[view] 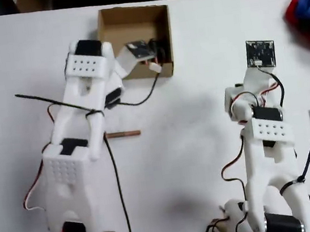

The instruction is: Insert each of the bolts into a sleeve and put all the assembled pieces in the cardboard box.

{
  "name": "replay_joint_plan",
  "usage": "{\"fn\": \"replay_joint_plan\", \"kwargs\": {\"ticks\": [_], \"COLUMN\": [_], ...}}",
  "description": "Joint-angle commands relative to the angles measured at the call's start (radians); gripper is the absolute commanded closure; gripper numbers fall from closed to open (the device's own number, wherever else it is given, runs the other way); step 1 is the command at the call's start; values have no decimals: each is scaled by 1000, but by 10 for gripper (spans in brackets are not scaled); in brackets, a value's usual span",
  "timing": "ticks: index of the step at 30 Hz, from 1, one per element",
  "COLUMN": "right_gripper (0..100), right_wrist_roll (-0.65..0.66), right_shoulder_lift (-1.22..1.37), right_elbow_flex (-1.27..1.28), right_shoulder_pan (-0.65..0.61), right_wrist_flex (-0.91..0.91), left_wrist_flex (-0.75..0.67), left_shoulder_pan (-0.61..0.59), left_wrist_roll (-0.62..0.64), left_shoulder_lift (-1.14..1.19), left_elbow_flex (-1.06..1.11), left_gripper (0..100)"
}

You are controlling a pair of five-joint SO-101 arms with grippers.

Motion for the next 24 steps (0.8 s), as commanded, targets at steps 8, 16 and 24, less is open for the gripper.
{"fn": "replay_joint_plan", "kwargs": {"ticks": [8,16,24], "right_gripper": [979,979,979], "right_wrist_roll": [-8,-8,-8], "right_shoulder_lift": [-48,-48,-48], "right_elbow_flex": [-8,-8,-8], "right_shoulder_pan": [-8,-8,-8], "right_wrist_flex": [-19,-19,-19], "left_wrist_flex": [20,20,15], "left_shoulder_pan": [-3,-2,0], "left_wrist_roll": [707,657,787], "left_shoulder_lift": [-15,-103,-404], "left_elbow_flex": [188,282,450], "left_gripper": [954,849,648]}}
